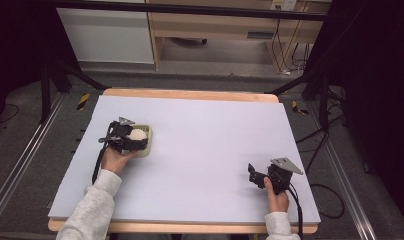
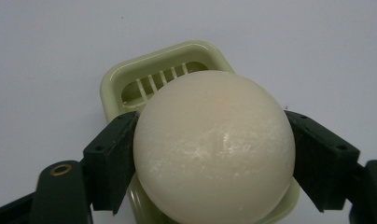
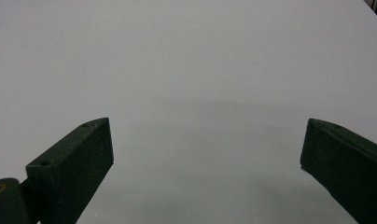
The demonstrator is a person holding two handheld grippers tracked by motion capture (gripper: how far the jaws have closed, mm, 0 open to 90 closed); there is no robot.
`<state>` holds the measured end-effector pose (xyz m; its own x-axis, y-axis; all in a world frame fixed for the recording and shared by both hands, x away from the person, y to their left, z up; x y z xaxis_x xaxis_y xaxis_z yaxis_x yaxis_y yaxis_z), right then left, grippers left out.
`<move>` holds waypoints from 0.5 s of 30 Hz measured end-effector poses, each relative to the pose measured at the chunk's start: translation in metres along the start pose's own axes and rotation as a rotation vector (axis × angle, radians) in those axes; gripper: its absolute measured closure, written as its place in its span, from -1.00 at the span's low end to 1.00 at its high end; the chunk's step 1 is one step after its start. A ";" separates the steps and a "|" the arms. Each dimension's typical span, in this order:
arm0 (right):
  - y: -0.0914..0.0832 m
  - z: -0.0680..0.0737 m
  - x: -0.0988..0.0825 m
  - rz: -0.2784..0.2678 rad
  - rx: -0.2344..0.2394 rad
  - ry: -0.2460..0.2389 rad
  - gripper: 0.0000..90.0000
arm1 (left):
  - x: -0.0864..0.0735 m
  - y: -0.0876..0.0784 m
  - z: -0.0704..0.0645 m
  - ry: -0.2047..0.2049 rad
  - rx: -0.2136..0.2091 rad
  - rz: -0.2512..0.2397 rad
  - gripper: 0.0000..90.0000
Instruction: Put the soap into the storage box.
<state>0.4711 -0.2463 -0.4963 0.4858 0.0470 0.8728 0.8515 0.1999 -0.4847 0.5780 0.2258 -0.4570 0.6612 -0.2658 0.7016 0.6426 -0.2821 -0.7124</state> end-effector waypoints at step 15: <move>0.000 0.000 0.000 0.000 0.000 -0.001 -0.94 | -0.003 0.003 0.002 -0.003 0.007 0.009 -0.50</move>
<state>0.4711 -0.2464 -0.4964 0.4852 0.0484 0.8730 0.8517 0.1999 -0.4845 0.5790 0.2273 -0.4610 0.6683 -0.2657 0.6948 0.6388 -0.2735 -0.7191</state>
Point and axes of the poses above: each handheld gripper's, and its own axes: y roughly forward along the jaws, x roughly out of its top, z roughly to its left, the point moved 2 cm from there along y, roughly forward along the jaws, and after that the axes turned 2 degrees about -y, right-handed, at the moved point
